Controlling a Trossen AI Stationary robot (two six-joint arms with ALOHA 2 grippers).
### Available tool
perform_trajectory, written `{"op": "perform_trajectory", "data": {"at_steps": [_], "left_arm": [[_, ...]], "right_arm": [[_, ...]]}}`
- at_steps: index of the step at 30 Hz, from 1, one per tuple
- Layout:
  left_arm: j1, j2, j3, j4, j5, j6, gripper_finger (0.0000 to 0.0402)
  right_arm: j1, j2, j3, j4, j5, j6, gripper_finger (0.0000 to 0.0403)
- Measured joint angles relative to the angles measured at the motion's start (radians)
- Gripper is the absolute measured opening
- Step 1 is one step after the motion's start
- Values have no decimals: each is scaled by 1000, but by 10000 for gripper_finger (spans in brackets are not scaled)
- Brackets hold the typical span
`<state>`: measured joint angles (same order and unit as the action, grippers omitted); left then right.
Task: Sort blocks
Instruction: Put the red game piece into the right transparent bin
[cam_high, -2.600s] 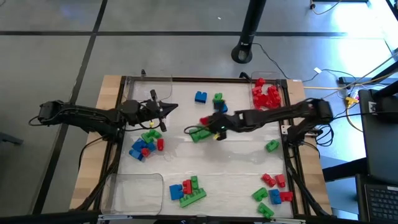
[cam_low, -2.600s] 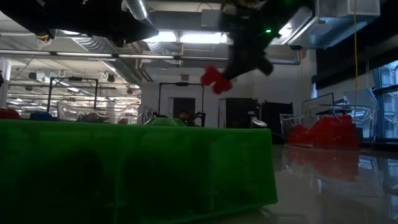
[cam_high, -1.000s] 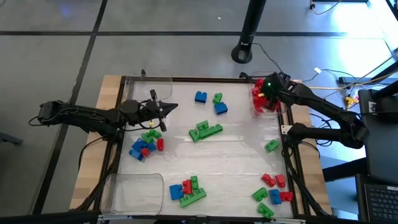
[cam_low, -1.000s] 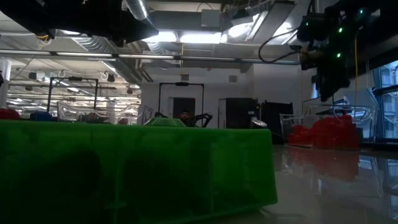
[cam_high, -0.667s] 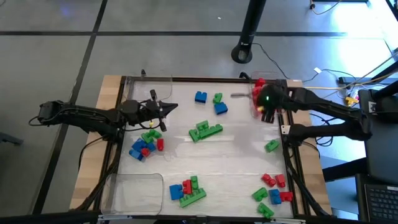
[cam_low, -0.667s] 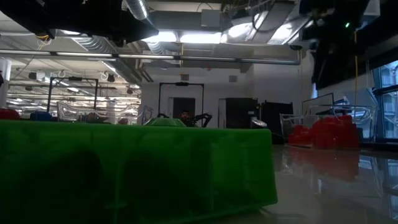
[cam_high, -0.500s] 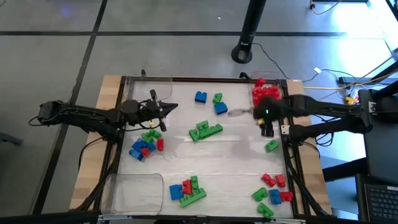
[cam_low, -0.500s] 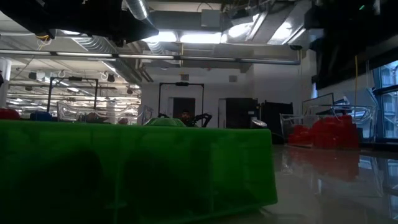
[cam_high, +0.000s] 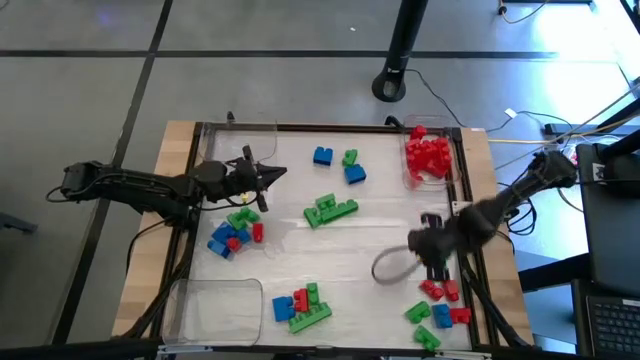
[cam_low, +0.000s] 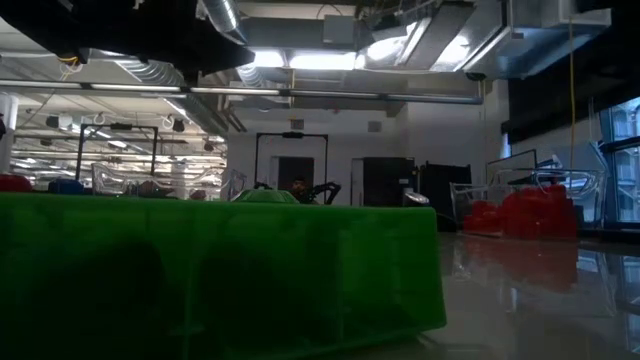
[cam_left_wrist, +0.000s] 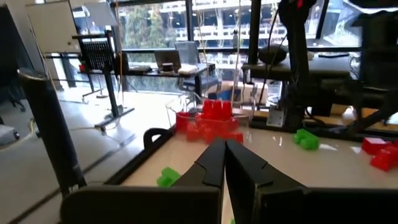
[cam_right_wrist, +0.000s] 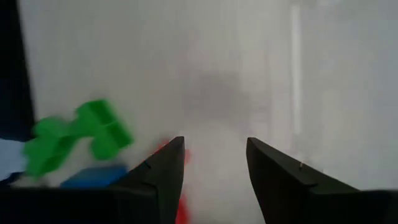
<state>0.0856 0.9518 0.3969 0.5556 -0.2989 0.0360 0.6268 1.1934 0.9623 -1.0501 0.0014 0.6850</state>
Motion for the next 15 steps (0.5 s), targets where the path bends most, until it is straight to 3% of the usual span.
{"op": "perform_trajectory", "data": {"at_steps": [10,15], "left_arm": [[-30,40,0,33,0,-63,4],[-48,40,0,57,0,-40,4]], "right_arm": [[293,167,0,99,-47,448,174],[337,238,0,91,-46,569,215]]}}
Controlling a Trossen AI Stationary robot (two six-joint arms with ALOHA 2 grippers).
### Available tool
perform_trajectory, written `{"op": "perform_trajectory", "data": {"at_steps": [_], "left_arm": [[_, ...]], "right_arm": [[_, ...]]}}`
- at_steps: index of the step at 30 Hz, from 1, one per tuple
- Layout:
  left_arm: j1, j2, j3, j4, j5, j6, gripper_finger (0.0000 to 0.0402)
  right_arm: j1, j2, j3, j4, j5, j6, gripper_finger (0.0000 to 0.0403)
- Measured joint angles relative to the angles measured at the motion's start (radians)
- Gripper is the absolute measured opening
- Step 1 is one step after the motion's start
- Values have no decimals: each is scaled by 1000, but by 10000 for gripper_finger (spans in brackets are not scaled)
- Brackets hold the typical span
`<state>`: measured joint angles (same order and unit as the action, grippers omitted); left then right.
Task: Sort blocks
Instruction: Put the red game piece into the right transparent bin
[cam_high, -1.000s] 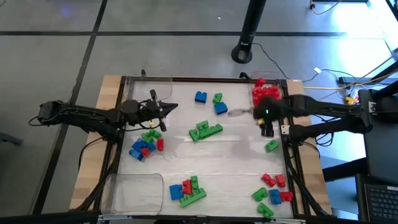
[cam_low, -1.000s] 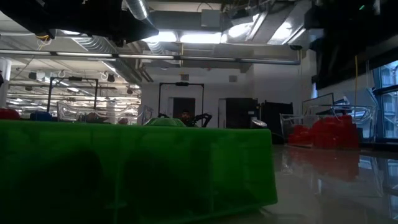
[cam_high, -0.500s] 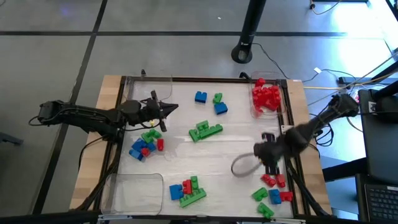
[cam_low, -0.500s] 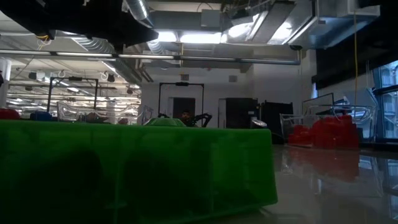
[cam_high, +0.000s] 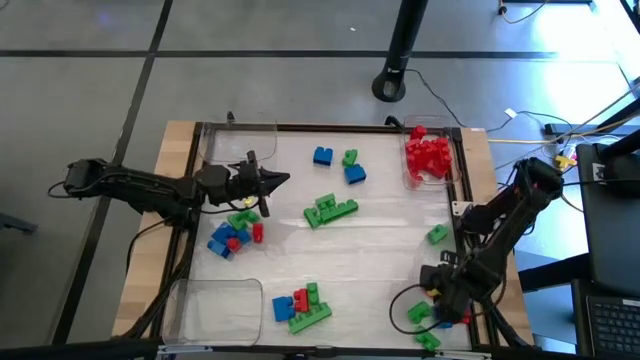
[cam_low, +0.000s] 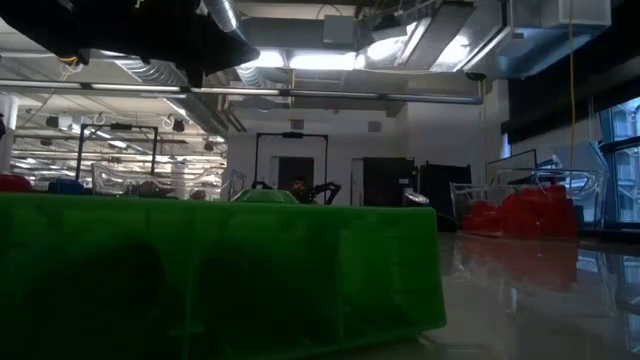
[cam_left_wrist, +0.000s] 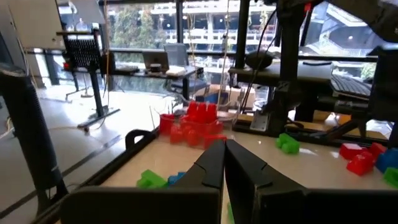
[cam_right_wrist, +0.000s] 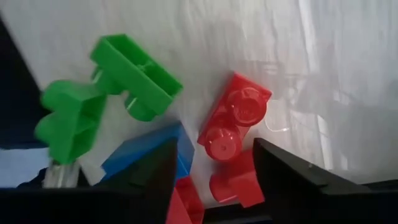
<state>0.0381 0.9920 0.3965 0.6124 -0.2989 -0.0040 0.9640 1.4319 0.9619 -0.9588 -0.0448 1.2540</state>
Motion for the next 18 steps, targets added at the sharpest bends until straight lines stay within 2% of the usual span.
{"op": "perform_trajectory", "data": {"at_steps": [4,8,18], "left_arm": [[-1,-1,0,9,0,10,4],[-1,-1,0,10,0,24,4],[-1,-1,0,25,0,30,4]], "right_arm": [[-1,41,0,-2,0,4,267],[-2,71,0,-13,19,-1,299],[-2,136,-52,18,33,50,309]]}}
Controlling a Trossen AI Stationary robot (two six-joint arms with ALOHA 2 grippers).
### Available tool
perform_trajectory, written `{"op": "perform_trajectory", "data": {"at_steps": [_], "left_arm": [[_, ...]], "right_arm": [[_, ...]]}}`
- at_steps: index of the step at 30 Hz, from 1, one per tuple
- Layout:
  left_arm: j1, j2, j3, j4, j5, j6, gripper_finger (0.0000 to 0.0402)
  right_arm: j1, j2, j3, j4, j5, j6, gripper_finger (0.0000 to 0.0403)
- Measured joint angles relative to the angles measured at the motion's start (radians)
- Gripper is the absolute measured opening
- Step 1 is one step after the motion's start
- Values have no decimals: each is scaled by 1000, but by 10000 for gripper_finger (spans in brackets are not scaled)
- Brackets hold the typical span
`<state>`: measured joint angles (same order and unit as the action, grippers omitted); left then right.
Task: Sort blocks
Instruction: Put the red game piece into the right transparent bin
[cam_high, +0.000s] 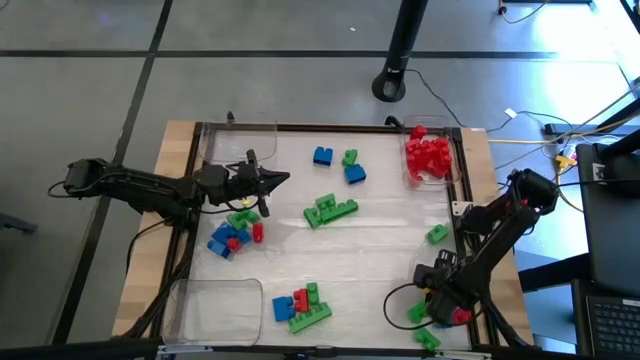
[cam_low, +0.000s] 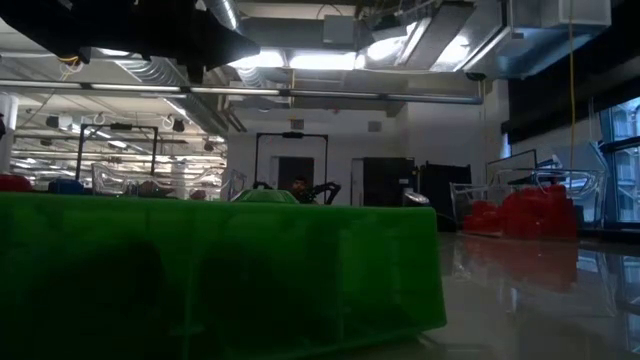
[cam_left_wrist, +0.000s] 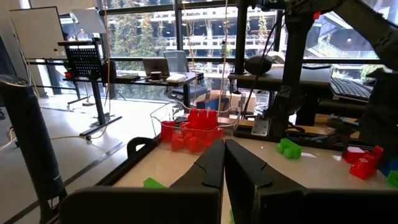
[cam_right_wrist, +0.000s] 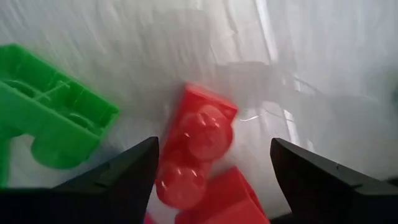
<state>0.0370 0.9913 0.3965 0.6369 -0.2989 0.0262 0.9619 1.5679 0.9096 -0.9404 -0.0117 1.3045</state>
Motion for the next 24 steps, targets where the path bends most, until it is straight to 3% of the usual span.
{"op": "perform_trajectory", "data": {"at_steps": [6,10,21,24], "left_arm": [[0,0,0,0,0,-3,4],[0,0,0,0,0,-3,4],[0,0,0,0,0,-2,4],[0,0,0,0,0,-3,4]], "right_arm": [[0,3,-61,146,4,-5,297],[0,3,-100,154,1,-5,275],[0,1,-119,159,12,-81,145],[0,1,-120,157,20,-105,137]]}}
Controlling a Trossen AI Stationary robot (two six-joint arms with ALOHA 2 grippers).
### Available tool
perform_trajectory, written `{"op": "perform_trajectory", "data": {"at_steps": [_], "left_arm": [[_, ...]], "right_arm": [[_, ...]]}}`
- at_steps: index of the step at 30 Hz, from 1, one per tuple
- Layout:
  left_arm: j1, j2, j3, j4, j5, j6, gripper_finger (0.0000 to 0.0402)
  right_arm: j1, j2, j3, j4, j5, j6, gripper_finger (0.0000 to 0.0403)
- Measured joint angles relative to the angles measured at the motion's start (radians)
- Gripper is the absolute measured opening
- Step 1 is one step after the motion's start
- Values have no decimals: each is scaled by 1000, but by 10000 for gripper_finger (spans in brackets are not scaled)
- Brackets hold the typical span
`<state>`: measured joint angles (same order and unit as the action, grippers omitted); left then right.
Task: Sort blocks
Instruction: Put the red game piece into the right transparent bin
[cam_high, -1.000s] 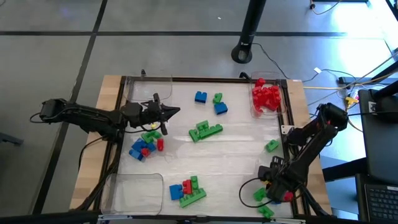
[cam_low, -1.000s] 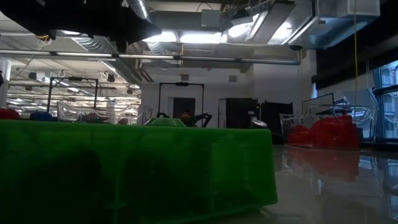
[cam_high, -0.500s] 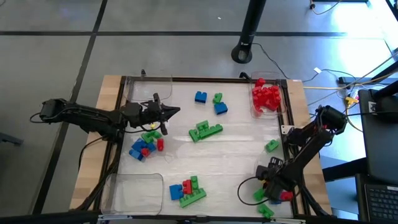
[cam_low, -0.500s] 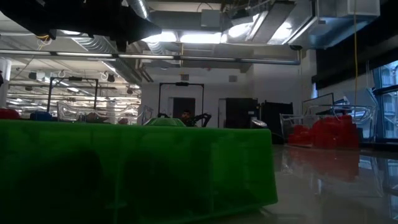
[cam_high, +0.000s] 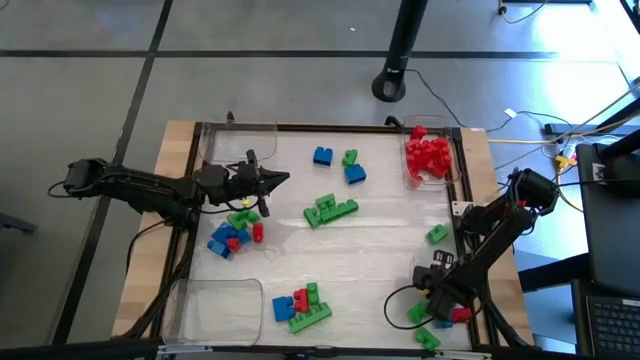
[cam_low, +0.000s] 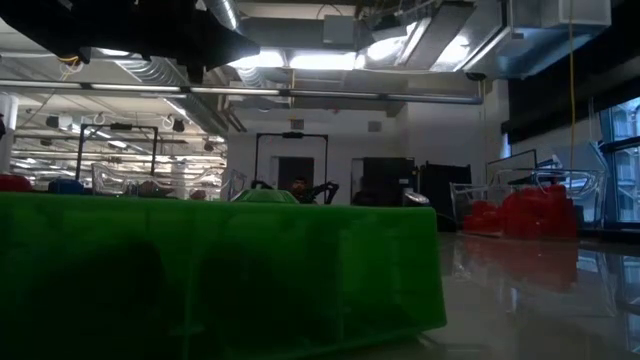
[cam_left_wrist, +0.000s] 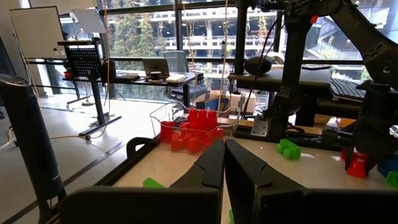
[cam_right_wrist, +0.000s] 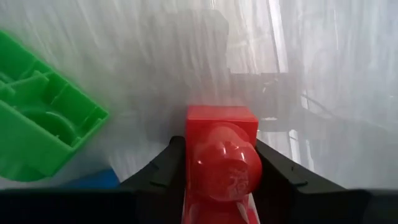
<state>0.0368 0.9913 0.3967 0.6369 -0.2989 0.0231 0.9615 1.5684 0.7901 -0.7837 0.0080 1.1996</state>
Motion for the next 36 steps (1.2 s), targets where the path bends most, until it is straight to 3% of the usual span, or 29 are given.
{"op": "perform_trajectory", "data": {"at_steps": [9,18,28,36], "left_arm": [[0,0,1,3,0,-1,4],[0,0,1,3,0,-13,4],[0,0,1,3,0,-12,4],[0,0,1,2,0,-12,4]], "right_arm": [[-20,-45,100,-138,23,-64,151],[-172,-118,278,-395,197,-321,142],[-528,-188,389,-596,387,-695,148],[-904,-267,389,-607,431,-1005,149]]}}
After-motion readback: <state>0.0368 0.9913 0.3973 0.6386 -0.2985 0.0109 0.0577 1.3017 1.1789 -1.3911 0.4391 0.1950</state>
